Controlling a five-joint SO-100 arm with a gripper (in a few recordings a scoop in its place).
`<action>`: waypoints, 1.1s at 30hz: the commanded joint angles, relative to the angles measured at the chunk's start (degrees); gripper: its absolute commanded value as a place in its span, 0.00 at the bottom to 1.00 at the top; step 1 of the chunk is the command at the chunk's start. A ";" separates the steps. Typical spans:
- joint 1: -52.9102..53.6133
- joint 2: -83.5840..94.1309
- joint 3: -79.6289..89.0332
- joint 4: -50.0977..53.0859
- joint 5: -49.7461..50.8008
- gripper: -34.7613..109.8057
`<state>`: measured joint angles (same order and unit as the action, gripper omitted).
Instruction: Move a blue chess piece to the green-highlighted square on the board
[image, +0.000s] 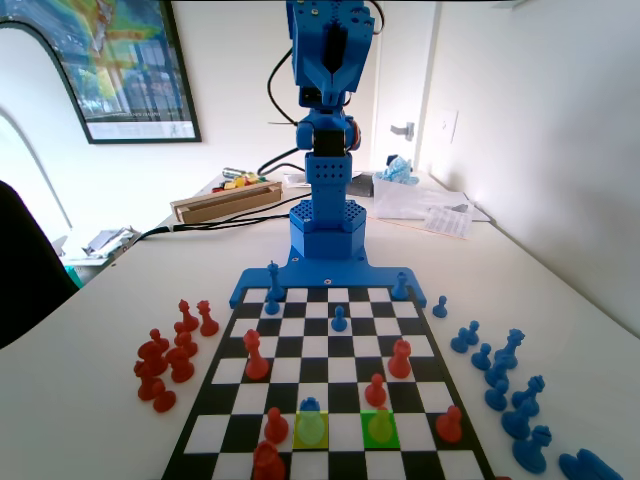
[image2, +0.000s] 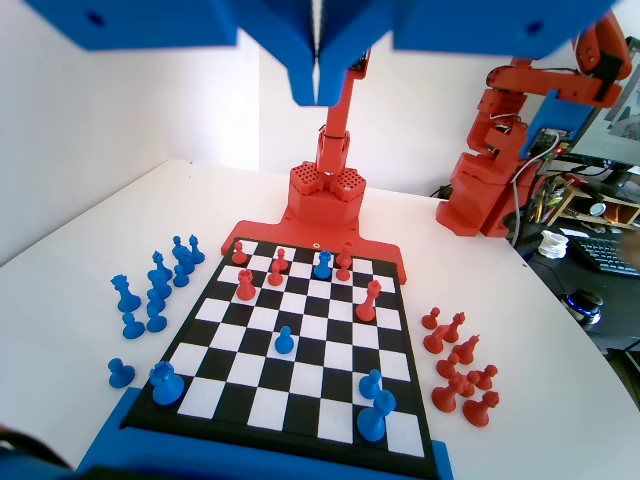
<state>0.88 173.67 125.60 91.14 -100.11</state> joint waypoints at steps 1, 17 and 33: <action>0.53 1.23 -0.53 -1.14 0.00 0.25; 0.53 1.23 -0.53 -1.14 0.00 0.25; 1.05 1.23 -0.53 -1.05 0.09 0.25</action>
<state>0.88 173.67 125.60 91.14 -100.11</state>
